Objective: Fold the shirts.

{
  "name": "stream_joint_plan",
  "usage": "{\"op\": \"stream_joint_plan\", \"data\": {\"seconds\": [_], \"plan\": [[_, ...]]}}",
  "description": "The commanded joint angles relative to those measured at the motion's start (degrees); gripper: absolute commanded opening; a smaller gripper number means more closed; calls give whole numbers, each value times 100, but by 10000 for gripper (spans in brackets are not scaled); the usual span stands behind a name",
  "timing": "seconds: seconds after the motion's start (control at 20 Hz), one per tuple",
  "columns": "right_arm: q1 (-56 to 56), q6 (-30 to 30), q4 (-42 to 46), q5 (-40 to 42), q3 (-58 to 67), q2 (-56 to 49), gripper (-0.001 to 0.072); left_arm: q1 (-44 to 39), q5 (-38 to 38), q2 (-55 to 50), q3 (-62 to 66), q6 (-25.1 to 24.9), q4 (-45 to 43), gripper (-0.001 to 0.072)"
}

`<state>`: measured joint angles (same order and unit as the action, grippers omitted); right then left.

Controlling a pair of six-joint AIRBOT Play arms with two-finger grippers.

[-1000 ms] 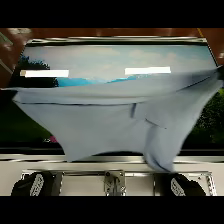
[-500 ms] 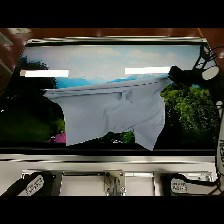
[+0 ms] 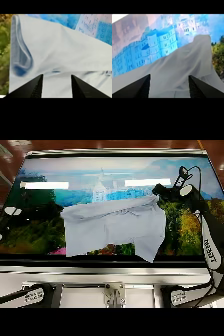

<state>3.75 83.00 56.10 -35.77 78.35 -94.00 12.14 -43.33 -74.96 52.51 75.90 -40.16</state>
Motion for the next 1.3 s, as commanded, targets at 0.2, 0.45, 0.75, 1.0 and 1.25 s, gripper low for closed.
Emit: {"op": "stream_joint_plan", "data": {"seconds": [0.2, 0.45, 0.75, 1.0, 1.25], "plan": [[1727, -632, 1488, -4264, 17, 949, 592, 2387, -4256, 374, -22, 339, -2041, 445], [2717, -702, 98, -4937, -1187, 960, 592, 2457, -3373, 754, -2319, -588, -824, 538], [2710, -774, -2, -4424, -1753, 957, 592, 1729, -2570, 673, -2970, -627, -472, 538], [2710, -876, -9, -4367, -1753, 957, 592, 1283, -2155, 485, -2970, -570, -197, 538], [2710, -984, 85, -4306, -1753, 957, 592, 804, -1508, 306, -2970, -269, -179, 518]]}}
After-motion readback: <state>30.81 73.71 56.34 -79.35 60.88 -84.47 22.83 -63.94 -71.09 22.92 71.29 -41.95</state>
